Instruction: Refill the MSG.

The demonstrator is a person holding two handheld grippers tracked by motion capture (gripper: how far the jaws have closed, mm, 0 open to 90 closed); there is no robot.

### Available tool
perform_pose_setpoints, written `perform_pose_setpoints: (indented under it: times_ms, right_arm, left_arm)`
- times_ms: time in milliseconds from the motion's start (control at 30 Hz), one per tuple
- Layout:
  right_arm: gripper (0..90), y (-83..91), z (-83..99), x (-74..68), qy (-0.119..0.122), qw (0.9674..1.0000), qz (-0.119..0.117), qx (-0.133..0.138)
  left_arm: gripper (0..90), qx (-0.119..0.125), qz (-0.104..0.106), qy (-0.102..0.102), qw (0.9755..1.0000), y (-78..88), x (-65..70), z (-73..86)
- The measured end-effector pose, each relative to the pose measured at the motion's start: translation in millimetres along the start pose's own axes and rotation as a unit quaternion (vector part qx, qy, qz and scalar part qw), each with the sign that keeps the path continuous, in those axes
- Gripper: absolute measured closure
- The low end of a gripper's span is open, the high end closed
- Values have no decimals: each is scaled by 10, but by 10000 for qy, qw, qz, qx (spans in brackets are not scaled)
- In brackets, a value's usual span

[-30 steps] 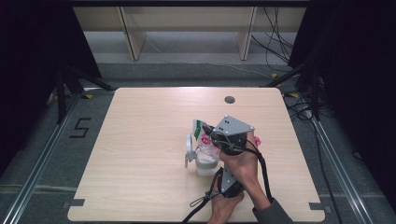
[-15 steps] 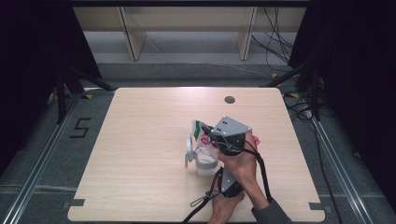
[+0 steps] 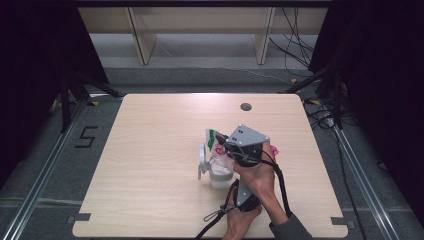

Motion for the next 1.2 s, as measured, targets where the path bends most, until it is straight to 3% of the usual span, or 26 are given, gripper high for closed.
perform_pose_setpoints:
  times_ms: [533, 567, 667, 700, 767, 833, 1000, 1033, 1133, 1200]
  right_arm:
    - [898, 2, -4, 7, 6, 10000, -33, 49]
    - [898, 10, -3, 7, -110, 9999, -6, 38]
    - [898, 24, -13, 28, -97, 9999, 17, 88]
    - [898, 31, -5, -6, -302, 9995, 8, 50]
    - [899, 24, -15, 32, -105, 9999, -10, 97]
    - [898, 25, -20, 19, -204, 9997, -25, 121]
    - [899, 32, -34, 57, -72, 9998, 2, 187]
    - [899, 45, -24, 25, -248, 9996, -40, 118]
    - [898, 37, -24, 32, -251, 9996, -23, 144]
    - [898, 42, -19, 20, -381, 9992, 3, 131]
  left_arm:
    - [759, -16, -5, -16, 10000, 1, 2, 7]
    - [759, -24, -3, -15, 10000, 3, 3, 6]
    - [758, -17, 0, -32, 10000, 3, 5, 4]
    - [759, -12, -4, -27, 10000, 4, 6, 6]
    - [758, -24, -12, -26, 10000, 8, 3, 6]
    - [759, -10, -24, -34, 10000, 8, -1, 2]
    - [759, -10, -24, -49, 10000, 10, -1, 3]
    - [759, -10, -27, -51, 10000, 9, -2, 3]
    - [759, -3, -29, -51, 10000, 8, 1, 5]
    - [759, -5, -34, -57, 10000, 11, 0, 6]
Point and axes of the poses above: each handheld gripper's, and its own axes: y roughly backward along the jaws, z roughly out of its underside, x roughly to its right, the point moved 8 cm from there along -y, roughly forward along the jaws, and after that the axes turned 10 degrees about x, right-handed, at the moved point
